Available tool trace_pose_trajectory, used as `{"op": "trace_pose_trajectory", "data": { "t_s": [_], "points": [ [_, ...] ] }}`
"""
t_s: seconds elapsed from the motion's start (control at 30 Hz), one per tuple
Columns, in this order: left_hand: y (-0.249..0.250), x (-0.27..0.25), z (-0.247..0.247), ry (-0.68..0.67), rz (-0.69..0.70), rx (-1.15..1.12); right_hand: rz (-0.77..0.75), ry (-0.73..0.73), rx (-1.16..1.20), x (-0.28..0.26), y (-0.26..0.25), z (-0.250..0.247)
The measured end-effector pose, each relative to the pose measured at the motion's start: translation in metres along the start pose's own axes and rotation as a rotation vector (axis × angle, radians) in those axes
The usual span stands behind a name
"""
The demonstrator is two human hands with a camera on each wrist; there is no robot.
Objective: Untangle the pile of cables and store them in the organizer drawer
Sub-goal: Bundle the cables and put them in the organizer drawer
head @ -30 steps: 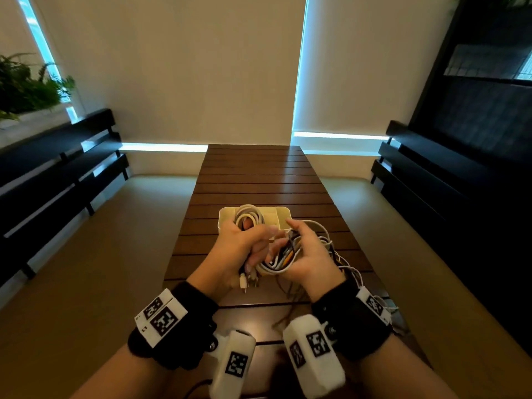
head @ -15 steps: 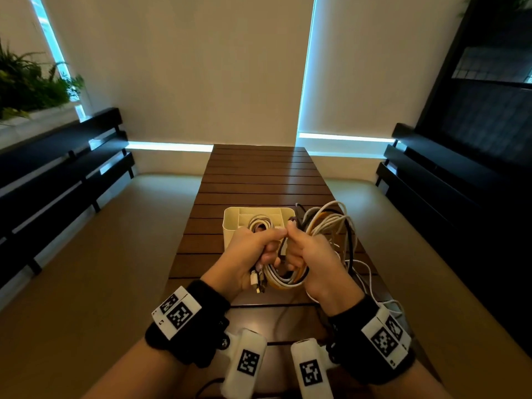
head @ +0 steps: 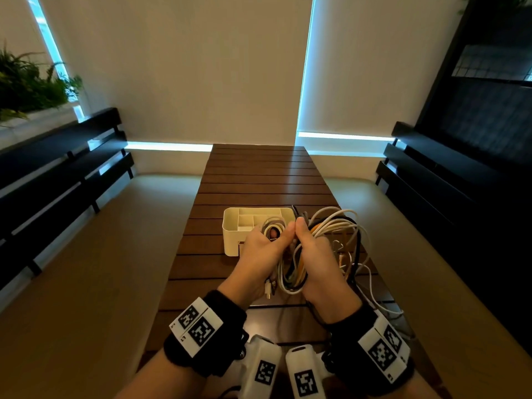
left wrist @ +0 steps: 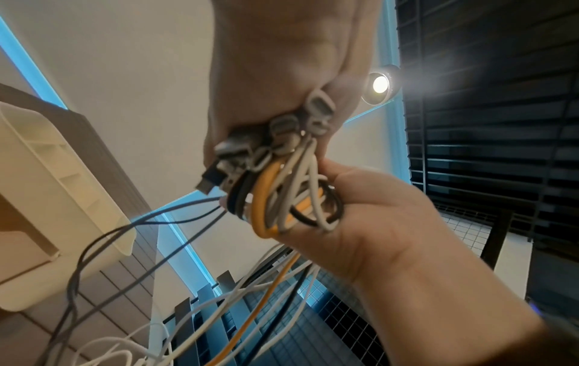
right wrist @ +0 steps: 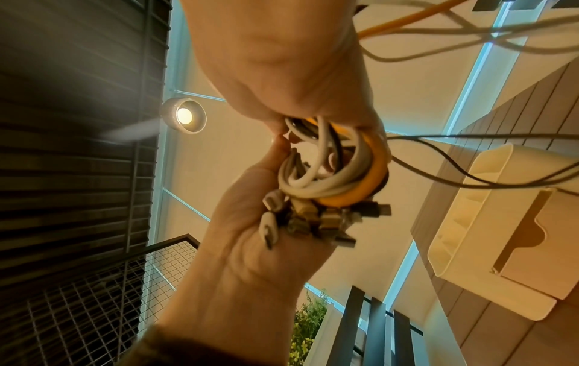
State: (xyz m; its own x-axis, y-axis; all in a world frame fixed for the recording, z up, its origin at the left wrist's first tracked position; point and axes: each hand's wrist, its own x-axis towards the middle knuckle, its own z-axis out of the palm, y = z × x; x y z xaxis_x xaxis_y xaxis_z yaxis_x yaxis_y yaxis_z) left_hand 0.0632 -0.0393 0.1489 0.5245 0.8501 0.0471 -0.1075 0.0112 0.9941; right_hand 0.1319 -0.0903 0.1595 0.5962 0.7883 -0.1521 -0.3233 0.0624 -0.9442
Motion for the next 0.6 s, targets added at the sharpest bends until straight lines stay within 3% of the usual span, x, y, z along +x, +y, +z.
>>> {"op": "trace_pose_trajectory", "data": {
  "t_s": [0.33, 0.5, 0.6],
  "points": [
    [-0.007, -0.001, 0.014, 0.024, 0.065, 0.057, 0.136, -0.074, 0.208, 0.010, 0.002, 0.004],
    [-0.010, 0.003, 0.000, -0.095, 0.066, 0.179, 0.189, -0.200, 0.155, 0.010, -0.006, -0.001],
    [-0.012, 0.006, -0.008, -0.192, 0.067, 0.171, 0.196, -0.194, 0.056, 0.014, -0.006, 0.002]
  ]
}}
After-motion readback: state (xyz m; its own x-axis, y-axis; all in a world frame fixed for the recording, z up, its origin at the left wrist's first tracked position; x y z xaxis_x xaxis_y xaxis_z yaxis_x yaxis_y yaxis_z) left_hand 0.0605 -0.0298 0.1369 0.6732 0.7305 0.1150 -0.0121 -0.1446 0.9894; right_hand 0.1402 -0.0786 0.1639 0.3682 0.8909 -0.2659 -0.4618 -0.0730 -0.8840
